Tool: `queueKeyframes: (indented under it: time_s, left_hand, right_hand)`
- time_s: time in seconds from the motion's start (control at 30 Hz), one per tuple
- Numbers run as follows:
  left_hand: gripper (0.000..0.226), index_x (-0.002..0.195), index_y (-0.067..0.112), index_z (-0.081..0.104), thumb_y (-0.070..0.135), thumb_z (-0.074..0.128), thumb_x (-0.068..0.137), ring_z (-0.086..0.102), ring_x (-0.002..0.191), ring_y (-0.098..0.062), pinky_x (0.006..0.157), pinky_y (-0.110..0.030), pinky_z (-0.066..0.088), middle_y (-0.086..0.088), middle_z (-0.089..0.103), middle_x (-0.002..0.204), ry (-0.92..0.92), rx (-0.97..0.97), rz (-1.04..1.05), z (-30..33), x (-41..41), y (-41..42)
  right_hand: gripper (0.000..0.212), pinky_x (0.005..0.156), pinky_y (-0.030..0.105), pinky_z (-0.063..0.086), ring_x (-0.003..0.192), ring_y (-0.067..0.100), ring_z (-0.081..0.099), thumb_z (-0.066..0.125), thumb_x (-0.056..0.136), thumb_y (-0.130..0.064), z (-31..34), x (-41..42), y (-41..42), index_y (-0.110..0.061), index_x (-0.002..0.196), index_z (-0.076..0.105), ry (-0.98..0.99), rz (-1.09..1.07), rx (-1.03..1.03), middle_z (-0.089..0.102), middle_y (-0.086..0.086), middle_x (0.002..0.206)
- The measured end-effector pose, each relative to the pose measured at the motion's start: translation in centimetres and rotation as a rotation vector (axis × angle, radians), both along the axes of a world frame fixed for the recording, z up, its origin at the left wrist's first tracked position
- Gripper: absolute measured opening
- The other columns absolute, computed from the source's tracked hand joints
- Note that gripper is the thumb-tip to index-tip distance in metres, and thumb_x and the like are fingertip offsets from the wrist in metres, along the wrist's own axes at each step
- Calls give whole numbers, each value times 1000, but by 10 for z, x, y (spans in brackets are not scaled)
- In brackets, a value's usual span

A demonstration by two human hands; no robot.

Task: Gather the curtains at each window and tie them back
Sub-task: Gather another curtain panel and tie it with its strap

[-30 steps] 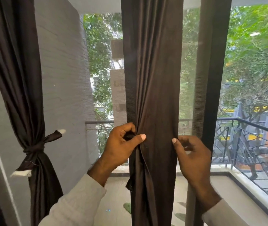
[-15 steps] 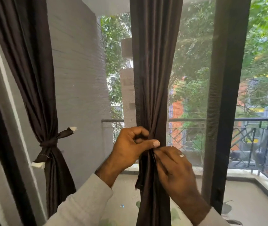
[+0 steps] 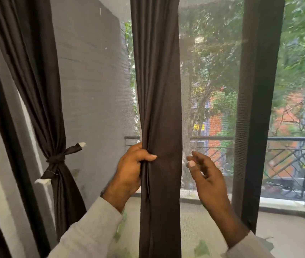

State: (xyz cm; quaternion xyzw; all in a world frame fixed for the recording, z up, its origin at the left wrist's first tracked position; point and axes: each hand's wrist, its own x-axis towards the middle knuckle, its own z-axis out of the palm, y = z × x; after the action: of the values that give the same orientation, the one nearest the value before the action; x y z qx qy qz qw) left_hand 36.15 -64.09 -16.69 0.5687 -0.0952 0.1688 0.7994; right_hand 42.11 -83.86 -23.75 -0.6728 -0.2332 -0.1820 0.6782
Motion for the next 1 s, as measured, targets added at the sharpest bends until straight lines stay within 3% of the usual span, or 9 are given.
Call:
queueKeyframes:
  time_s: [0.2, 0.33, 0.43, 0.53, 0.67, 0.73, 0.83, 0.9, 1.0]
  left_hand:
    - [48, 111, -5, 72, 0, 55, 66, 78, 86, -30, 79, -36, 66, -21, 78, 107, 84, -199, -25, 0, -9, -13]
    - [69, 126, -5, 65, -1, 65, 57, 77, 96, -32, 83, -36, 67, -23, 75, 118, 71, -187, 35, -5, -7, -10]
    - [63, 120, -7, 66, 2, 65, 58, 76, 97, -31, 85, -37, 65, -22, 76, 114, 50, -144, 86, -8, -7, -8]
    - [52, 112, -5, 72, 5, 65, 61, 75, 100, -30, 88, -36, 65, -17, 79, 111, 39, -35, 101, -5, -11, -11]
    - [44, 116, -2, 76, 3, 69, 73, 78, 104, -27, 92, -34, 65, -15, 81, 114, -54, 231, 133, 1, -17, -16]
    - [32, 118, 3, 76, 1, 75, 86, 79, 101, -21, 88, -31, 65, -5, 83, 110, -190, 414, 298, -5, -16, -16]
    - [16, 104, 15, 78, 25, 80, 92, 78, 85, -19, 79, -38, 66, 4, 80, 92, -338, 716, 576, -18, -14, -19]
    - [15, 90, 16, 77, 31, 80, 92, 73, 72, -22, 69, -43, 64, 2, 75, 78, -346, 783, 648, -22, -17, -24]
    - [9, 91, 10, 82, 20, 80, 90, 77, 73, -32, 71, -49, 67, -6, 78, 79, -262, 702, 581, -16, -20, -27]
  right_hand:
    - [32, 94, 40, 62, 102, 14, 75, 70, 93, -43, 1, -3, -4, -30, 121, 74, 9, 138, 30, 78, -9, 105]
    - [7, 79, 27, 62, 81, 13, 74, 78, 93, -19, 1, -3, -10, -20, 99, 82, -62, 105, 55, 78, -4, 85]
    - [9, 75, 21, 60, 79, 12, 73, 81, 90, -15, 4, -7, -14, -22, 96, 81, -95, 31, 86, 78, -8, 83]
    - [19, 75, 22, 61, 81, 14, 74, 82, 89, -9, 9, -14, -11, -21, 104, 80, -64, 176, 77, 79, -3, 88]
    - [6, 72, 47, 64, 71, 28, 70, 79, 92, -15, 8, -23, -4, -18, 96, 81, -45, 151, 62, 75, 5, 80]
    - [5, 71, 41, 61, 73, 16, 69, 78, 94, -17, 1, -29, -5, -19, 99, 79, -226, -102, 18, 73, -5, 83]
    - [15, 75, 31, 58, 88, 7, 64, 69, 100, -11, -12, -48, 1, -10, 114, 75, -567, -367, -108, 67, -3, 101]
    - [31, 80, 34, 60, 94, 19, 66, 66, 97, -7, -20, -54, 7, -3, 127, 73, -728, -431, -229, 66, 5, 111]
    - [47, 84, 45, 58, 99, 34, 65, 61, 95, -6, -27, -47, 14, -2, 141, 65, -859, -472, -419, 62, 15, 122]
